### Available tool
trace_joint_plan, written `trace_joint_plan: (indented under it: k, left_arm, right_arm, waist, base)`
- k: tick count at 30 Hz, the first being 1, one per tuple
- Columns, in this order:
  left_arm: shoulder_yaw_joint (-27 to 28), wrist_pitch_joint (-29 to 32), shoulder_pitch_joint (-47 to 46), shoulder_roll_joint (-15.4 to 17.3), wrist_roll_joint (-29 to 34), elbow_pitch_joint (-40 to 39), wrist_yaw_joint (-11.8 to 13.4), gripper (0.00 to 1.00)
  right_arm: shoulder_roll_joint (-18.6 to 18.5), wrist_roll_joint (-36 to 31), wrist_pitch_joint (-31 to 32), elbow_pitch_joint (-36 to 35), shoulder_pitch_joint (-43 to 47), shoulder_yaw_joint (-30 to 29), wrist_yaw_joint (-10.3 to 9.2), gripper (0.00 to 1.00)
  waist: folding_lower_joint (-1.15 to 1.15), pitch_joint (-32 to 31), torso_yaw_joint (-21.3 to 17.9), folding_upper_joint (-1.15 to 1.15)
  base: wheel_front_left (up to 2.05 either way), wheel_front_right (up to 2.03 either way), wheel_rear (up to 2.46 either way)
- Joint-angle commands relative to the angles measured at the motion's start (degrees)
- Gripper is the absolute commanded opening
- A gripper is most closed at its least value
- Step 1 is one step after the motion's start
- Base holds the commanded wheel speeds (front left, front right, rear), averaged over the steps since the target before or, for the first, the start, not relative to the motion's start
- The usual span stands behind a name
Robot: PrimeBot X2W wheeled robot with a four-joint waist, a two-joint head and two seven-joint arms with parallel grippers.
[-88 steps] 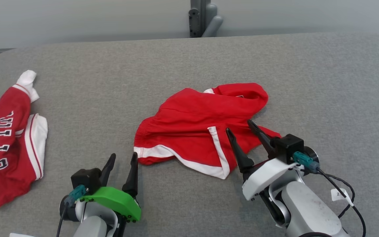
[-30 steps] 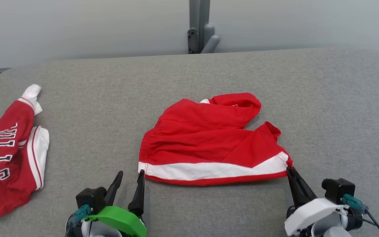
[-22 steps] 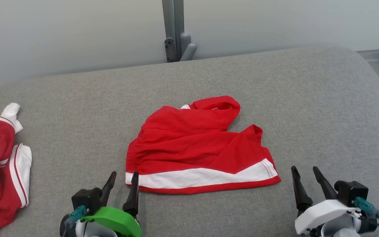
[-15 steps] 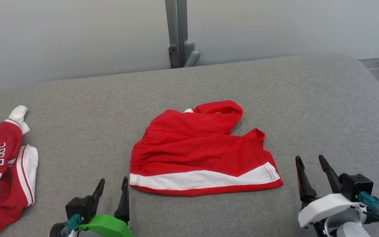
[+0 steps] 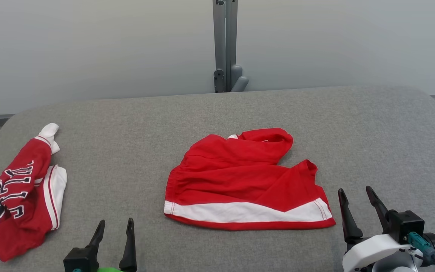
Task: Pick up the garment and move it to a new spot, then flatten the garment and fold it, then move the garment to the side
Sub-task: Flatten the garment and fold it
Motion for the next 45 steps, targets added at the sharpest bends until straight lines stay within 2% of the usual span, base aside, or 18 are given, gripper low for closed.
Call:
trace_joint_plan:
  k: [1, 13, 29, 45]
  left_arm:
    - [0.2, 0.0, 1.3, 0.2, 0.5, -0.9, 0.0, 1.00]
    - [-0.6, 0.0, 2.6, 0.2, -0.2, -2.8, -0.3, 1.00]
    - [-8.5, 0.0, -6.3, 0.2, -11.1, 2.8, -3.4, 1.00]
    - [-13.3, 0.0, -14.7, 0.9, -19.3, 10.1, -3.5, 1.00]
  right_arm:
    - [-0.1, -0.6, -0.2, -0.2, 1.0, -0.3, -0.06, 1.00]
    - [0.0, 0.8, -0.2, 0.7, 2.3, 0.3, -0.06, 1.00]
    - [0.0, 0.6, -0.2, 2.4, -2.3, 4.0, -0.06, 1.00]
    - [0.0, -0.3, -0.2, 1.7, -6.8, 5.3, -0.06, 1.00]
  waist:
    - [0.00, -0.6, 0.4, 0.00]
    - [0.00, -0.4, -0.1, 0.00]
    - [0.00, 9.4, -1.1, 0.00]
    - [0.00, 16.0, -3.4, 0.00]
  base:
    - [0.00, 0.00, 0.00]
    - [0.00, 0.00, 0.00]
    - [0.00, 0.00, 0.00]
    - [0.00, 0.00, 0.00]
